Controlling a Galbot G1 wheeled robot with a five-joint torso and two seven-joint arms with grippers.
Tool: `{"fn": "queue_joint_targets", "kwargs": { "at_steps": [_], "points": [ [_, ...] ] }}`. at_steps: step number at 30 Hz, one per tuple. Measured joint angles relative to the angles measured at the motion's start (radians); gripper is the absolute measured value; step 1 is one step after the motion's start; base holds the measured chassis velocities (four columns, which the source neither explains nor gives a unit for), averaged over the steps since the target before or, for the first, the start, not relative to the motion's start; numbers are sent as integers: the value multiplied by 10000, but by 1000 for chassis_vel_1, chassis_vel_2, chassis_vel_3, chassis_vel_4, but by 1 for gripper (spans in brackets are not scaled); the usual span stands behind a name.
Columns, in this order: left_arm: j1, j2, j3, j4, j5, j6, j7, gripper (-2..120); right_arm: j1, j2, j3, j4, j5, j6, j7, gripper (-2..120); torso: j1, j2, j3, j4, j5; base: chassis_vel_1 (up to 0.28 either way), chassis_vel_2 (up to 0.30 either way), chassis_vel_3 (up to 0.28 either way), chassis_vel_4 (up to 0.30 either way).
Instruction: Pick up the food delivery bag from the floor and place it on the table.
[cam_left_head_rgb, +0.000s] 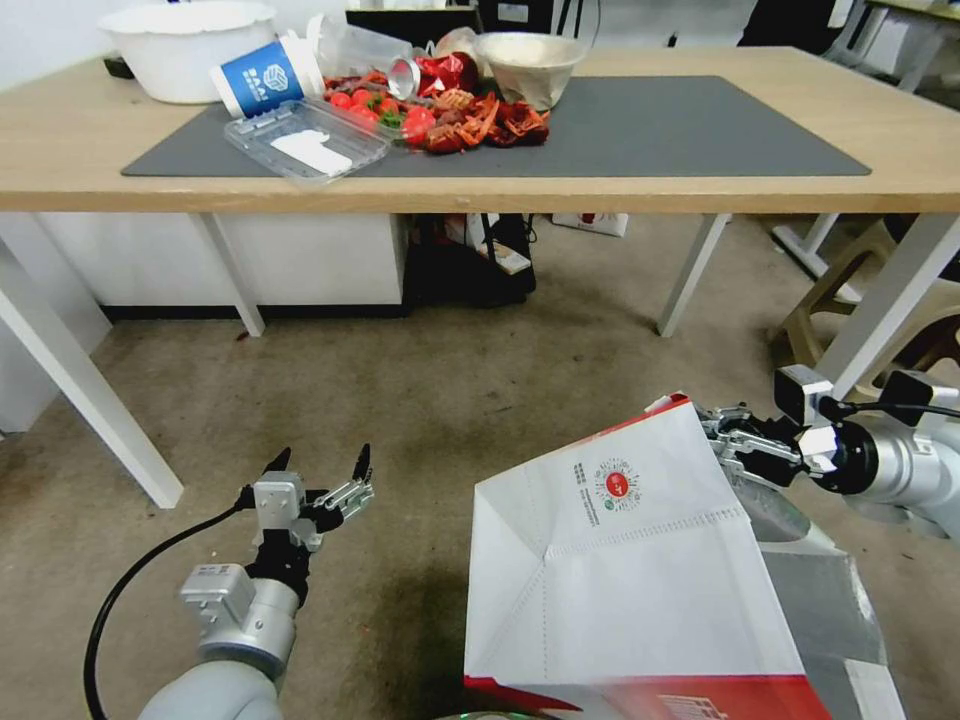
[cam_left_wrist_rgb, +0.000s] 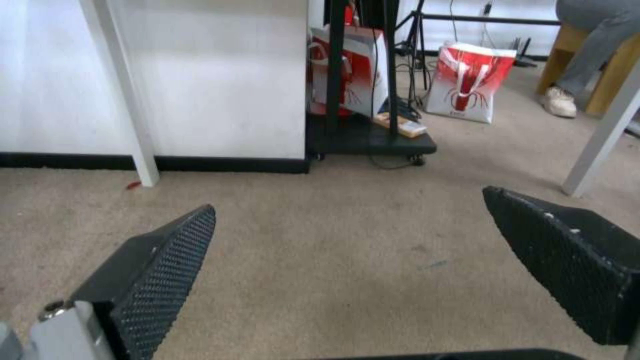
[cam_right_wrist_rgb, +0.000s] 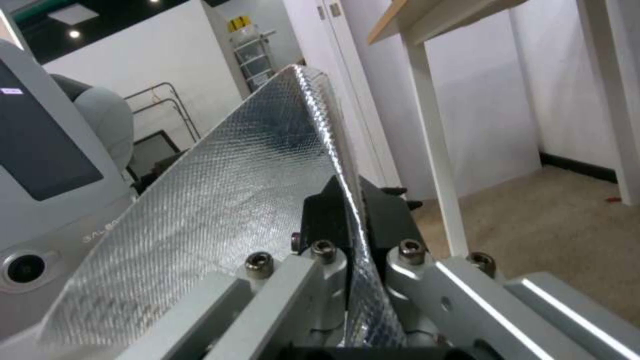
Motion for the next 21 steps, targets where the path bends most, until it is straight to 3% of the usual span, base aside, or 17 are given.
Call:
{"fn": "queue_joint_targets", "kwargs": {
  "at_steps": [5, 21],
  "points": [
    [17, 6, -12, -51, 2, -27, 72, 100, -43, -26, 27, 145, 51, 17, 88, 0, 16, 107, 85, 0, -1, 0, 0, 0, 0],
    [54, 35, -27, -76, 31, -86, 70, 100, -163, 117, 35, 294, -7, 22, 88, 0, 53, 797, 743, 0, 0, 0, 0, 0, 0]
  ]
}}
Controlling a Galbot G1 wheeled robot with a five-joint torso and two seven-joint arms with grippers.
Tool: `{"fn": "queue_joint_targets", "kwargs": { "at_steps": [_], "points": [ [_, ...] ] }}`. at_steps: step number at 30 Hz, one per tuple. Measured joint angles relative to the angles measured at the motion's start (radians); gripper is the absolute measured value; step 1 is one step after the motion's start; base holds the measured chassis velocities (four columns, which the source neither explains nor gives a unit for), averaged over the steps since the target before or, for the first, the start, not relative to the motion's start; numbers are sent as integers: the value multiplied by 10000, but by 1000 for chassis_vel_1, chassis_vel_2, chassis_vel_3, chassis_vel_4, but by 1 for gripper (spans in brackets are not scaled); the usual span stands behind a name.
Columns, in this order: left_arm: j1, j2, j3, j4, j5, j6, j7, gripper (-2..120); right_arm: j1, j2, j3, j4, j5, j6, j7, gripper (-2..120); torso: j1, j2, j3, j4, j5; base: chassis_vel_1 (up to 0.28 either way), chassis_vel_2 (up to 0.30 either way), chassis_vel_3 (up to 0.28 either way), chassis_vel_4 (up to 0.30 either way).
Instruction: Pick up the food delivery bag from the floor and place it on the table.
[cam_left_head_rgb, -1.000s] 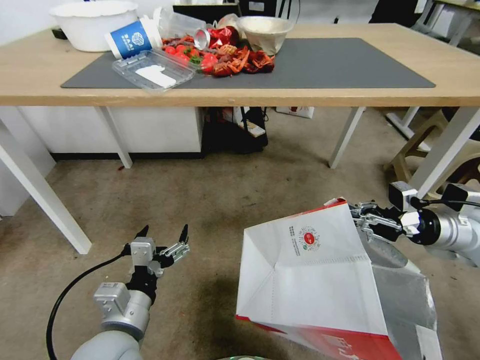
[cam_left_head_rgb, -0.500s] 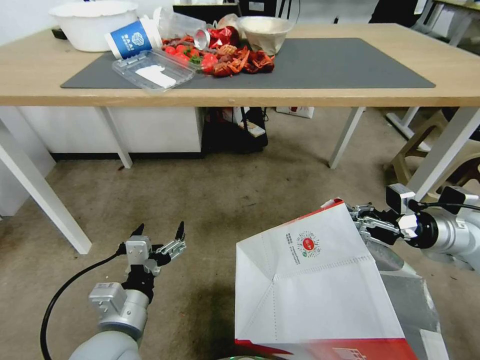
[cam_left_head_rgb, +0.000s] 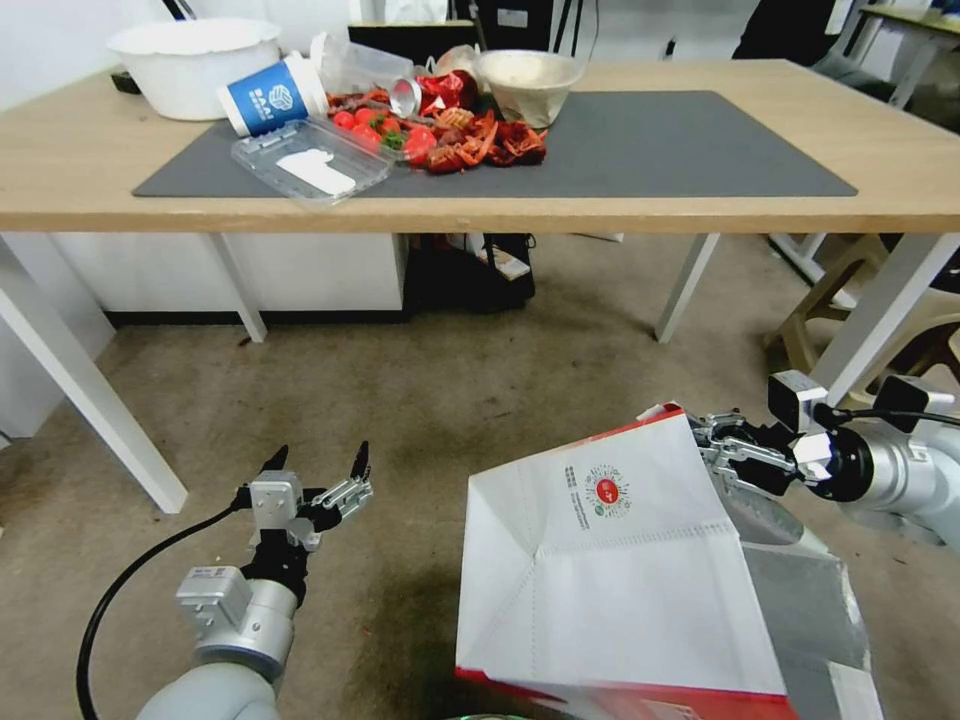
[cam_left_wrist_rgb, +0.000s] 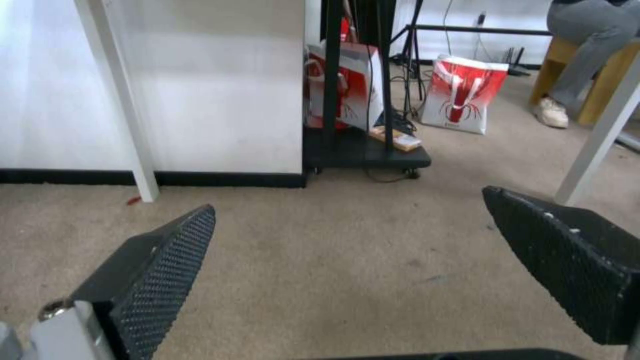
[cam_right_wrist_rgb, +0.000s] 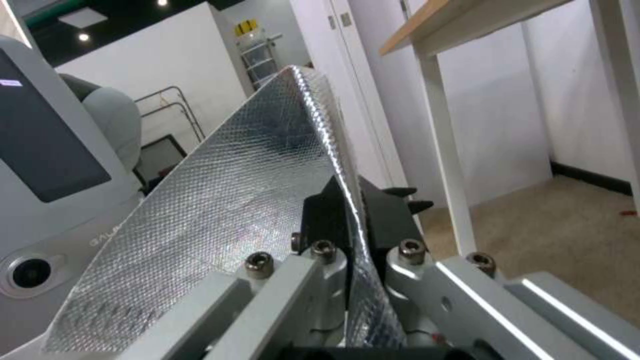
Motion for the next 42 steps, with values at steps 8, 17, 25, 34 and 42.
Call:
{"fn": "queue_joint_targets", "kwargs": {
  "at_steps": [8, 17, 25, 34, 42],
  "points": [
    [1, 17, -18, -1, 15, -18, 5, 100, -70, 93, -3, -11, -45, 3, -35, 0, 56, 328, 272, 0, 0, 0, 0, 0, 0],
    [-5, 22, -10, 35, 70, -19, 49, 100, -177, 127, 46, 48, -70, 4, -51, 0, 129, 723, 593, 0, 0, 0, 0, 0, 0],
    [-26, 9, -9, 145, 82, -3, 65, 100, -170, 179, 50, 52, -135, 7, -97, 0, 208, 1047, 836, 0, 0, 0, 0, 0, 0],
    [-58, 17, 4, 179, 61, 20, 70, 100, -136, 175, 50, 88, -119, 6, -153, 0, 316, 1441, 1126, 0, 0, 0, 0, 0, 0],
    [-68, 26, 14, 189, 57, 29, 71, 100, -139, 184, 53, 89, -119, 4, -173, 0, 379, 1710, 1328, 0, 0, 0, 0, 0, 0]
  ]
}}
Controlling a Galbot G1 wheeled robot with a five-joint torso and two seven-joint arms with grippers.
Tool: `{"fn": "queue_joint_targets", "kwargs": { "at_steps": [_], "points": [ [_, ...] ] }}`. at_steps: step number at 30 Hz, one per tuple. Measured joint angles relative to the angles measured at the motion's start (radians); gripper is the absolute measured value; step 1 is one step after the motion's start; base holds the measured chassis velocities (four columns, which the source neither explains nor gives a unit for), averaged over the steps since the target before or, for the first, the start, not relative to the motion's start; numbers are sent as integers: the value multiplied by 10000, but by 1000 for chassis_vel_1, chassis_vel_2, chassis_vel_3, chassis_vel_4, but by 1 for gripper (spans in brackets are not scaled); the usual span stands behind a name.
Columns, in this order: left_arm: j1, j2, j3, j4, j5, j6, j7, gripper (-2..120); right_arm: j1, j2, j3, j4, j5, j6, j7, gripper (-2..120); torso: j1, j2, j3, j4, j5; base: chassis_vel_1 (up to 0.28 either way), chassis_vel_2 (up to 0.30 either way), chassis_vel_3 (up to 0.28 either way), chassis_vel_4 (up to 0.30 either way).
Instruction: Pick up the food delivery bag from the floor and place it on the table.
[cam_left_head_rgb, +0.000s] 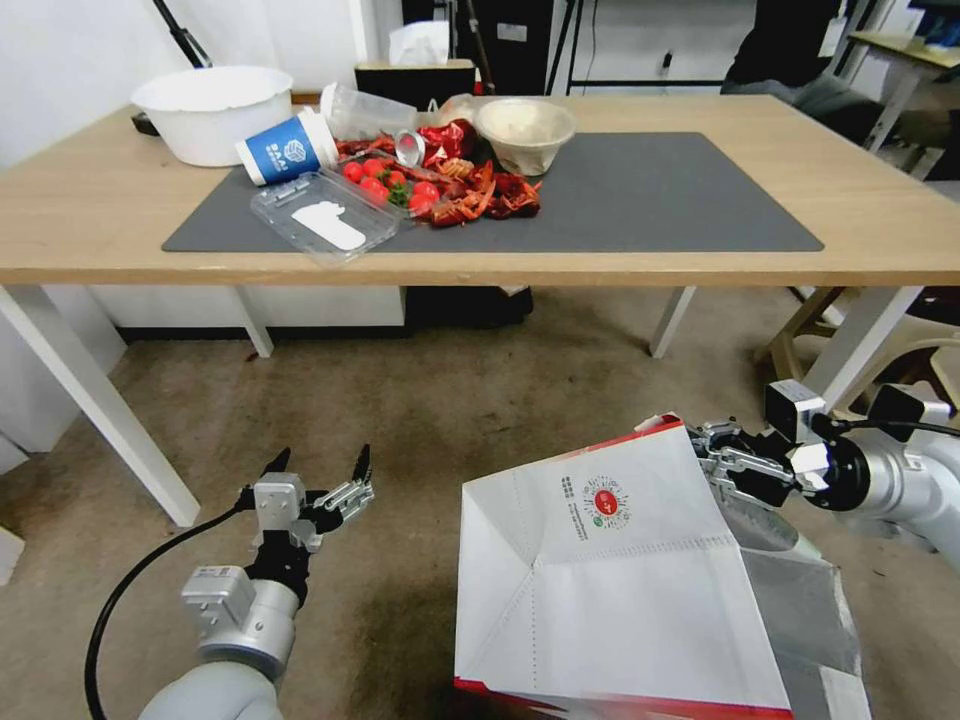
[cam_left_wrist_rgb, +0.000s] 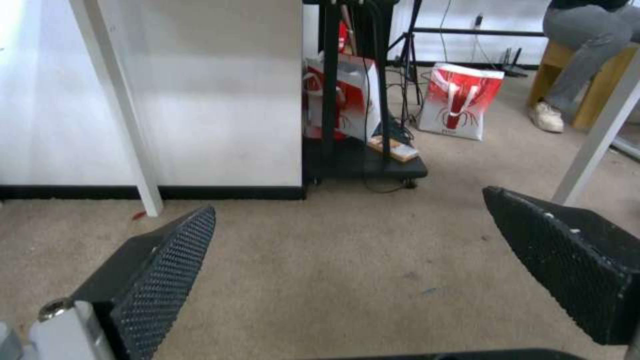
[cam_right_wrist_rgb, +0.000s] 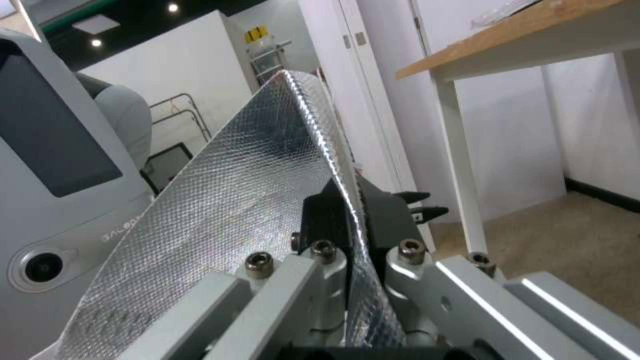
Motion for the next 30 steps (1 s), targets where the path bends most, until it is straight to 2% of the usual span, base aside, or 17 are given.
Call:
{"fn": "queue_joint_targets", "kwargs": {
  "at_steps": [11, 30],
  "points": [
    [23, 25, 20, -5, -1, 13, -8, 100, 1, 32, -1, 54, -64, 1, 10, 0, 145, 491, 350, 0, 1, 0, 0, 0, 0],
    [79, -12, 11, -112, 10, 41, 2, 100, -29, -57, 25, 170, -46, 2, 22, 0, 382, 1170, 789, 0, 0, 0, 0, 0, 0]
  ]
}}
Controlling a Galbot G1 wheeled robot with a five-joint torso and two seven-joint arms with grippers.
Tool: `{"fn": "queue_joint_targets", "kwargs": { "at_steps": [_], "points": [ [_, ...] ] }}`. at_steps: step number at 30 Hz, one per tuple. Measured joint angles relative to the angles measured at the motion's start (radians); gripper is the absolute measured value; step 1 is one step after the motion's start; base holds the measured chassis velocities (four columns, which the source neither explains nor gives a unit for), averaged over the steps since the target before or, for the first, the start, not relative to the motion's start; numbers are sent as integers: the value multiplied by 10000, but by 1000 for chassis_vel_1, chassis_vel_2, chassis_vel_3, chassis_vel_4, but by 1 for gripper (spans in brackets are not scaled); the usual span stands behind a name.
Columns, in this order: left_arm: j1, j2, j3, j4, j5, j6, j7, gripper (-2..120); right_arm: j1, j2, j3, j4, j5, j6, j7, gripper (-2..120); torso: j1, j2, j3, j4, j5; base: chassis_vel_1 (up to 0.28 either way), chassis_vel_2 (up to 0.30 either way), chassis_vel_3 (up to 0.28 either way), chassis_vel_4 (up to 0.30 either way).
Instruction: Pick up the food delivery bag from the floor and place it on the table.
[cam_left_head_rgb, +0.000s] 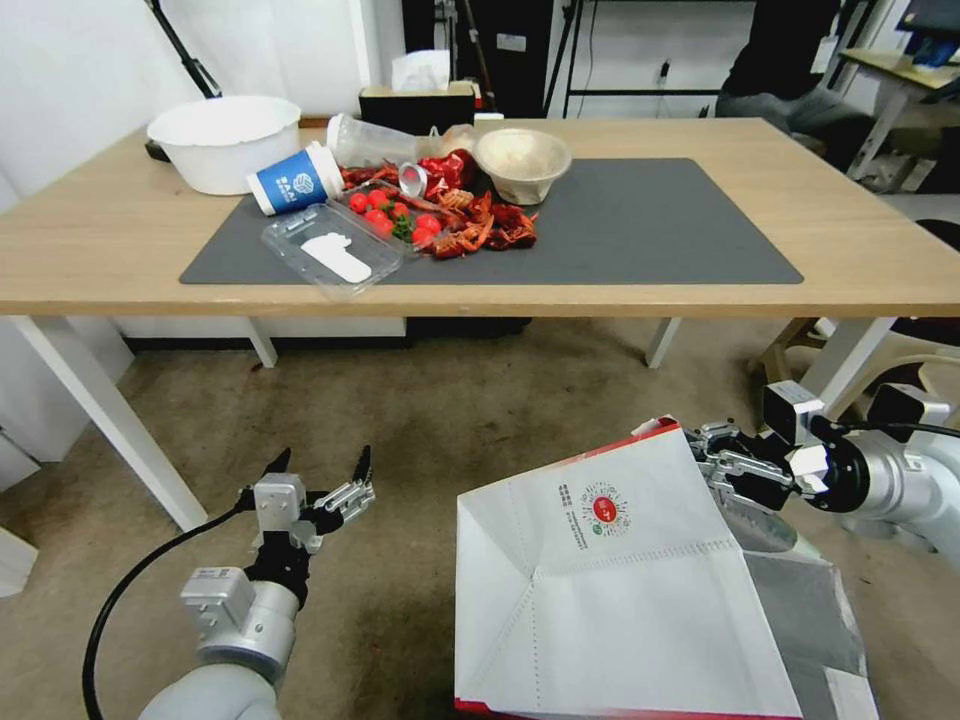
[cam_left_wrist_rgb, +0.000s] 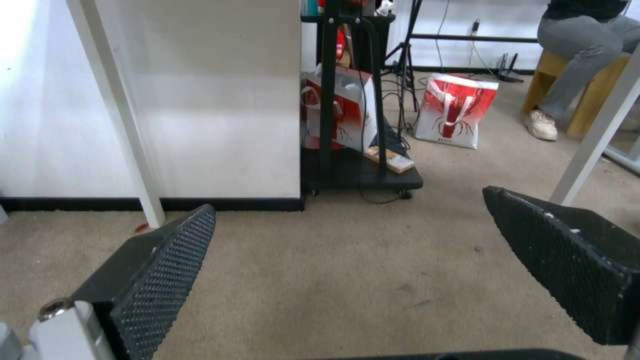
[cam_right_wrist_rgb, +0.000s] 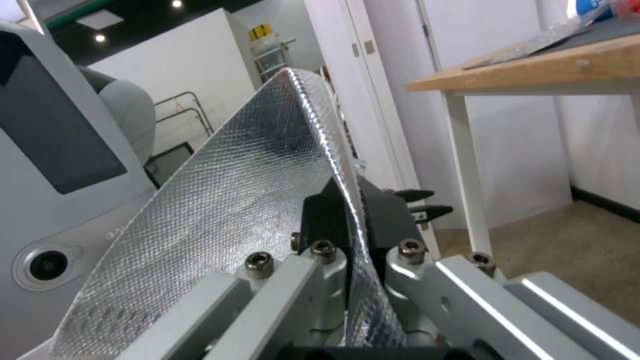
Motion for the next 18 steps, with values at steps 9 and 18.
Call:
{"fn": "queue_joint_targets", "kwargs": {
  "at_steps": [9, 18],
  "points": [
    [28, 2, -9, -33, 19, -6, -4, 100, -23, -20, 18, 6, 7, 12, 16, 0, 96, 322, 227, 0, 0, 0, 0, 0, 0],
    [46, 16, -17, -45, 12, -13, -6, 100, -52, -10, 34, 21, 9, 16, 27, 0, 282, 835, 556, 0, 0, 0, 0, 0, 0]
  ]
}}
